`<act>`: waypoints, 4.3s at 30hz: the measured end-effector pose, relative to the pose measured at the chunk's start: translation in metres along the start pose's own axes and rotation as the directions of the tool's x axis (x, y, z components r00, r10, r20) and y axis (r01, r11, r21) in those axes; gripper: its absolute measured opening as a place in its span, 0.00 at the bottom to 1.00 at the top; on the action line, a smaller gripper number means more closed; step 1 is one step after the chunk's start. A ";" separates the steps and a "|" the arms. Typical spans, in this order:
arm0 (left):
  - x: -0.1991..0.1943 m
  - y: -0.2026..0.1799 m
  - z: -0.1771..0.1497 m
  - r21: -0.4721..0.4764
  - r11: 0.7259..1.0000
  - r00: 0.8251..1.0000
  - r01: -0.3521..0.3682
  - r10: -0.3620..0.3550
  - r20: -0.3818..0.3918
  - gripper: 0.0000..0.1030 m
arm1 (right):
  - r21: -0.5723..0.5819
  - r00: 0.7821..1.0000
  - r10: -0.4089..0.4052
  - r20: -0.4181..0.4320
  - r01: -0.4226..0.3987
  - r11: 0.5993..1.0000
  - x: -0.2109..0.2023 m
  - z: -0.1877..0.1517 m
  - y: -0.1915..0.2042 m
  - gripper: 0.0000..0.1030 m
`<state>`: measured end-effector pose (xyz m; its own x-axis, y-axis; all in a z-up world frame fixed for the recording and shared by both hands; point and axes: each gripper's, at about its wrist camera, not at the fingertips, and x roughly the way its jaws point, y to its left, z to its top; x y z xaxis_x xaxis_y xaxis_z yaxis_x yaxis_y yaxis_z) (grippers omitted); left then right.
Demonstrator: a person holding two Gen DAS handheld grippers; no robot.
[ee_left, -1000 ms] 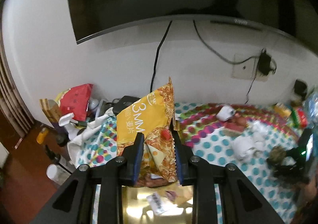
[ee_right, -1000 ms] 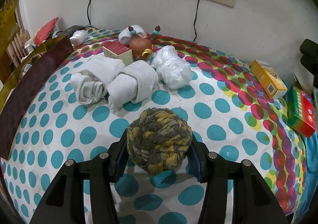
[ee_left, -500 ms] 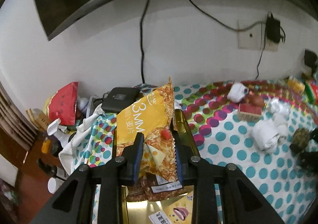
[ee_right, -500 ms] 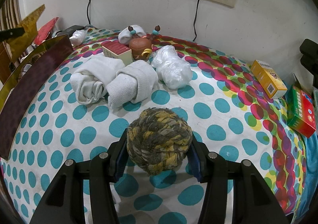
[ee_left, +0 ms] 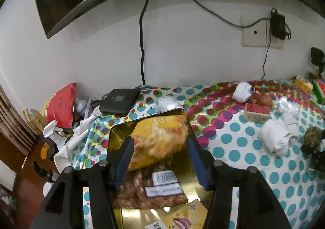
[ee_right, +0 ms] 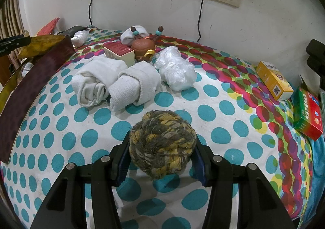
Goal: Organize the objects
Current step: 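Lower the chip bag into the tray and open the left gripper, then carry the braided yarn ball with the right gripper over the gold tray, then lower the yarn ball into the tray and open the right gripper, then move the right gripper to a white rolled towel and grasp it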
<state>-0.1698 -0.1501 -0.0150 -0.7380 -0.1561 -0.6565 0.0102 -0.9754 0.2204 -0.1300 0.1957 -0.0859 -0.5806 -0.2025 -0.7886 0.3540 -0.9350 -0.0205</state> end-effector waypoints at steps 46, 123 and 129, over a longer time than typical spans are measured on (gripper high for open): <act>-0.168 0.020 -0.174 -0.443 0.881 0.985 0.164 -0.172 0.023 0.55 | -0.046 0.992 -0.128 0.018 0.128 0.991 -0.005 0.000 0.012 0.47; -0.160 0.034 -0.211 -0.469 0.865 0.977 0.178 -0.214 -0.025 0.55 | 0.074 0.996 -0.090 0.021 0.088 0.993 0.008 0.036 0.042 0.63; -0.153 -0.020 -0.166 -0.372 0.887 0.954 0.274 -0.299 -0.008 0.55 | 0.013 0.996 -0.086 0.020 0.085 0.996 0.026 0.053 0.036 0.64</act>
<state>0.0547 -0.1328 -0.0389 -0.7022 0.1411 -0.6978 0.0577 -0.9657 -0.2533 -0.1713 0.1416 -0.0749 -0.6235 -0.1276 -0.7714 0.2933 -0.9527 -0.0795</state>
